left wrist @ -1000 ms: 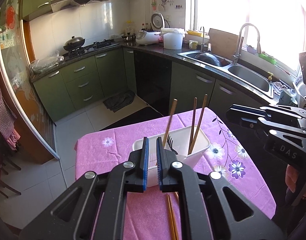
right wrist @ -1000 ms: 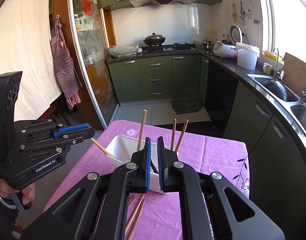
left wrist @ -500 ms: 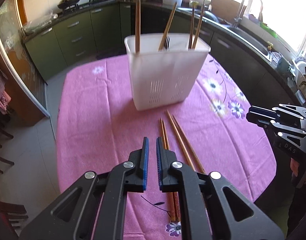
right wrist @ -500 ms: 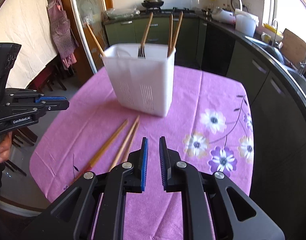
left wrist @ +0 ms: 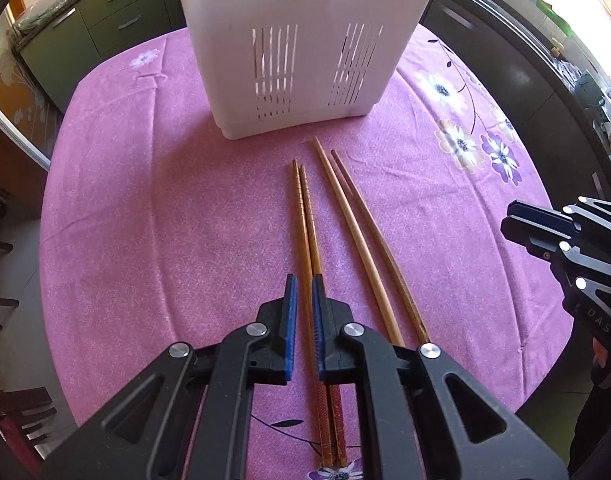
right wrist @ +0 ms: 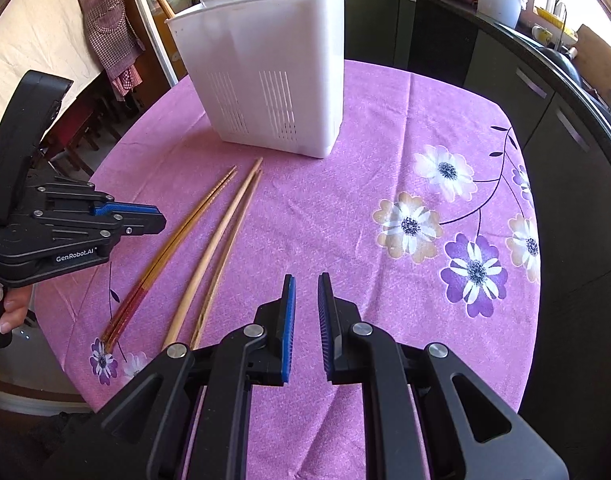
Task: Organize utensils
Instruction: 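Lower the left tool to the chopstick pile and grasp a chopstick upright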
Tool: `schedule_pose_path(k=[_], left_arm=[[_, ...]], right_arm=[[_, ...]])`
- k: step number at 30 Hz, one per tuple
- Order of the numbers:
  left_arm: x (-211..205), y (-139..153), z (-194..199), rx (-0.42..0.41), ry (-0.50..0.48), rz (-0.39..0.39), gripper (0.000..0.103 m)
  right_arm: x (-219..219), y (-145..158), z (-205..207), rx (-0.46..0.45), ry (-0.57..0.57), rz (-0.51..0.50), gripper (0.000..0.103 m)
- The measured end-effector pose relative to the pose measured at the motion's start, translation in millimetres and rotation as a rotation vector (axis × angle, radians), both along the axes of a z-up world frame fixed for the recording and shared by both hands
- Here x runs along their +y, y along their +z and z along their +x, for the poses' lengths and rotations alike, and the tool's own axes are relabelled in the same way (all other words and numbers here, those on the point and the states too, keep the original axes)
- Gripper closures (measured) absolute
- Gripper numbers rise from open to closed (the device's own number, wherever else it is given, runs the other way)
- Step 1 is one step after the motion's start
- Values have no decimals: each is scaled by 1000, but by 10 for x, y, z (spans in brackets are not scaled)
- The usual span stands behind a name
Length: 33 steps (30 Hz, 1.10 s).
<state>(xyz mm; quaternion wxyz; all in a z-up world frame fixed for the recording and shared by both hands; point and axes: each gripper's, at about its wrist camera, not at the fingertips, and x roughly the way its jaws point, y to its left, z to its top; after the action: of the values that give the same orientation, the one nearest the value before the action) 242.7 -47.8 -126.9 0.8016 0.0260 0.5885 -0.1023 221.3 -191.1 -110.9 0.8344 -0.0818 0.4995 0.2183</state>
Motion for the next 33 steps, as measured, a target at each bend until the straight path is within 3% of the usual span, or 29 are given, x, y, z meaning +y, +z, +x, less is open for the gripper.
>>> schedule_pose_path(k=[20,23,29,33], left_arm=[[-162,-222,349,42,-5,63,95],[-192,-232,382,49,-9,65,95],[-93,-218,379,61,7,29,96],[81,-60,301,3,23,6,96]], right_arm=[[-10,-98,92,40,8,15,91],[-13,-86,78,39,8,15,76],[-39,-109,71,45,5,13,76],[-43,-104,66,46,3,9,76]])
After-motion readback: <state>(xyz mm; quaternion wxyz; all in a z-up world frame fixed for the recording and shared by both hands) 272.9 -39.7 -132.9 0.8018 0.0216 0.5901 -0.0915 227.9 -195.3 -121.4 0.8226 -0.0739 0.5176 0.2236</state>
